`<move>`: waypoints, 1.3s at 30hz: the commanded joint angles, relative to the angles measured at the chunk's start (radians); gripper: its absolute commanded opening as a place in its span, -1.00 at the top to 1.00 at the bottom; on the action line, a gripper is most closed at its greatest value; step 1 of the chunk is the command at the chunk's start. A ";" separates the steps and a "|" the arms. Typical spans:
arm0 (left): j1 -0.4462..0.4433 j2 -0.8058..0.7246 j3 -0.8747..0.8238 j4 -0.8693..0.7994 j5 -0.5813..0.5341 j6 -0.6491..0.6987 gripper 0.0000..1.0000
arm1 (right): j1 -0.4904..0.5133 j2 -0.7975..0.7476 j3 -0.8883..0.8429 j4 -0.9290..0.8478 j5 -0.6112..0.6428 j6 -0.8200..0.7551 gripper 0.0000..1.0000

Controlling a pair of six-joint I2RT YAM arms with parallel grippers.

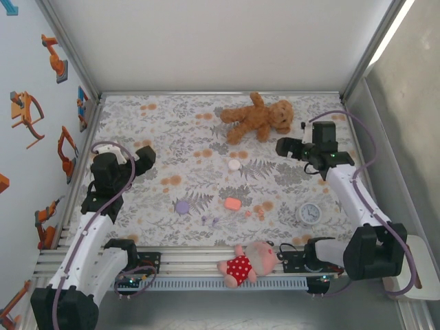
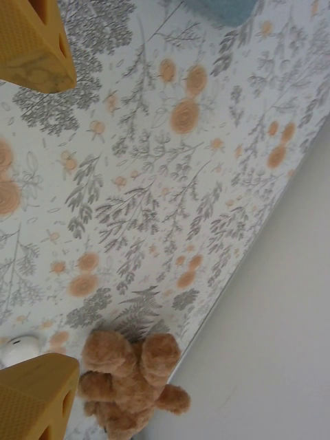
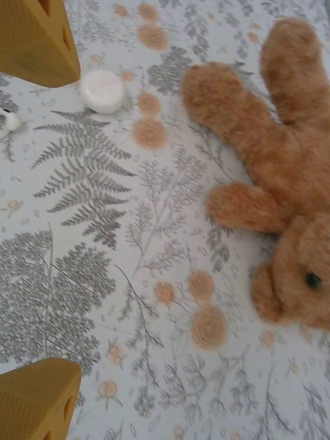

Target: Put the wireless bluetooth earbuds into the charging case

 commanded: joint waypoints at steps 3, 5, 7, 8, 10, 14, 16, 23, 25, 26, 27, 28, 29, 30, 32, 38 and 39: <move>-0.018 -0.037 -0.035 -0.112 0.120 -0.127 -0.92 | 0.128 0.018 0.057 -0.097 0.084 0.052 -0.99; -0.027 -0.041 -0.050 -0.112 0.147 -0.152 -0.93 | 0.181 0.039 0.067 -0.100 0.123 0.064 -0.99; -0.036 -0.042 -0.059 -0.122 0.163 -0.170 -0.93 | 0.224 0.064 0.080 -0.104 0.155 0.069 -0.99; -0.042 -0.042 -0.065 -0.128 0.166 -0.184 -0.93 | 0.241 0.080 0.086 -0.106 0.162 0.071 -0.99; -0.054 -0.047 -0.083 -0.124 0.174 -0.209 -0.93 | 0.276 0.115 0.103 -0.112 0.177 0.075 -0.99; -0.065 -0.052 -0.109 -0.107 0.201 -0.253 -0.93 | 0.349 0.184 0.138 -0.119 0.229 0.075 -0.99; -0.071 -0.048 -0.117 -0.107 0.204 -0.269 -0.93 | 0.387 0.230 0.164 -0.126 0.260 0.076 -0.99; -0.081 -0.043 -0.129 -0.110 0.199 -0.277 -0.93 | 0.493 0.397 0.278 -0.162 0.322 0.060 -0.98; -0.083 -0.043 -0.129 -0.112 0.199 -0.277 -0.93 | 0.517 0.442 0.309 -0.167 0.329 0.057 -0.98; -0.083 -0.043 -0.129 -0.113 0.199 -0.277 -0.93 | 0.527 0.460 0.321 -0.168 0.332 0.056 -0.98; -0.083 -0.045 -0.129 -0.115 0.199 -0.276 -0.93 | 0.538 0.481 0.335 -0.167 0.334 0.057 -0.98; -0.084 -0.046 -0.129 -0.119 0.199 -0.277 -0.93 | 0.546 0.502 0.349 -0.168 0.333 0.054 -0.97; -0.085 -0.047 -0.129 -0.120 0.198 -0.277 -0.93 | 0.553 0.520 0.360 -0.169 0.335 0.054 -0.97; -0.085 -0.046 -0.130 -0.123 0.198 -0.277 -0.93 | 0.558 0.540 0.373 -0.169 0.332 0.054 -0.95; -0.085 -0.048 -0.130 -0.125 0.198 -0.276 -0.93 | 0.567 0.576 0.395 -0.171 0.324 0.058 -0.93; -0.088 -0.053 -0.125 -0.131 0.203 -0.282 -0.93 | 0.570 0.674 0.461 -0.181 0.307 0.083 -0.90; -0.089 -0.052 -0.122 -0.132 0.203 -0.282 -0.93 | 0.570 0.686 0.469 -0.183 0.311 0.084 -0.89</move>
